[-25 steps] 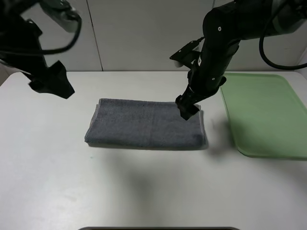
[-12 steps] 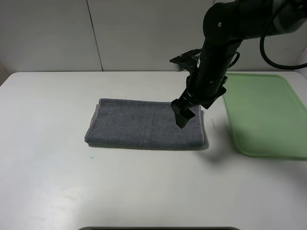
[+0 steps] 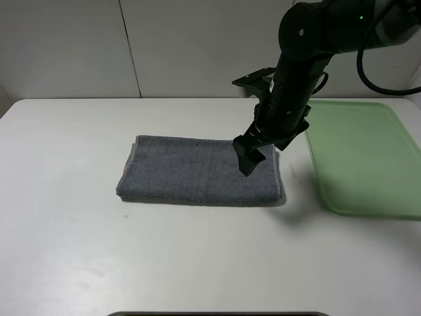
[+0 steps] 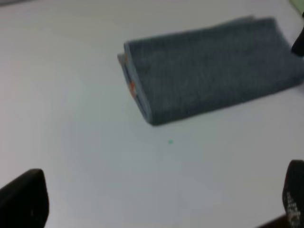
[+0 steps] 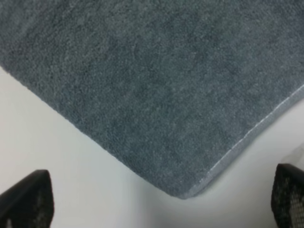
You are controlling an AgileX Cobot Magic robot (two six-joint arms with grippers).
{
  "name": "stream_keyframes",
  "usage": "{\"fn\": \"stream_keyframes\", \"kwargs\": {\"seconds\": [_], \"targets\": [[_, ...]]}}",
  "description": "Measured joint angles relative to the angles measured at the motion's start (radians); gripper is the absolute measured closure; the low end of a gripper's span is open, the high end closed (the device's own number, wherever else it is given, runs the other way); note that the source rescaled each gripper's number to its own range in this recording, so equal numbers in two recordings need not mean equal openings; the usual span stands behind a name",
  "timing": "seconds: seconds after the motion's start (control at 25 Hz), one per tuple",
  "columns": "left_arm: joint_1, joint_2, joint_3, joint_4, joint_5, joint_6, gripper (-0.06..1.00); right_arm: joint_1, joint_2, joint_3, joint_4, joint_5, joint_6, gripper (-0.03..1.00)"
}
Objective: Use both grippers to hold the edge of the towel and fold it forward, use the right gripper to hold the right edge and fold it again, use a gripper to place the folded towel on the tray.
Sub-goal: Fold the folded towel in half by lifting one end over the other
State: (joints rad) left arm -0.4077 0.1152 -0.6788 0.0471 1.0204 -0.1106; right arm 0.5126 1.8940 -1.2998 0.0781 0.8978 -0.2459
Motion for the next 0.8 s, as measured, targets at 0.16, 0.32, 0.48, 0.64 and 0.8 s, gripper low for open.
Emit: {"fn": "stream_keyframes", "kwargs": {"seconds": [0.16, 0.32, 0.48, 0.64, 0.8], "targets": [[0.001, -0.117, 0.090, 0.000, -0.033, -0.032, -0.06, 0.000, 0.000, 0.000, 0.006, -0.003, 0.000, -0.03], [0.001, -0.119, 0.141, 0.009, -0.033, -0.039, -0.06, 0.000, 0.000, 0.000, 0.014, -0.004, 0.000, -0.03], [0.001, -0.119, 0.160, 0.084, -0.014, -0.087, -0.06, 0.000, 0.000, 0.000, 0.022, -0.006, 0.001, -0.03], [0.001, -0.119, 0.182, 0.172, 0.051, -0.143, -0.06, 0.000, 0.000, 0.000, 0.023, -0.008, 0.001, -0.03], [0.001, -0.119, 0.183, 0.181, 0.059, -0.152, -0.06, 0.000, 0.000, 0.000, 0.026, -0.011, 0.001, -0.03]]}}
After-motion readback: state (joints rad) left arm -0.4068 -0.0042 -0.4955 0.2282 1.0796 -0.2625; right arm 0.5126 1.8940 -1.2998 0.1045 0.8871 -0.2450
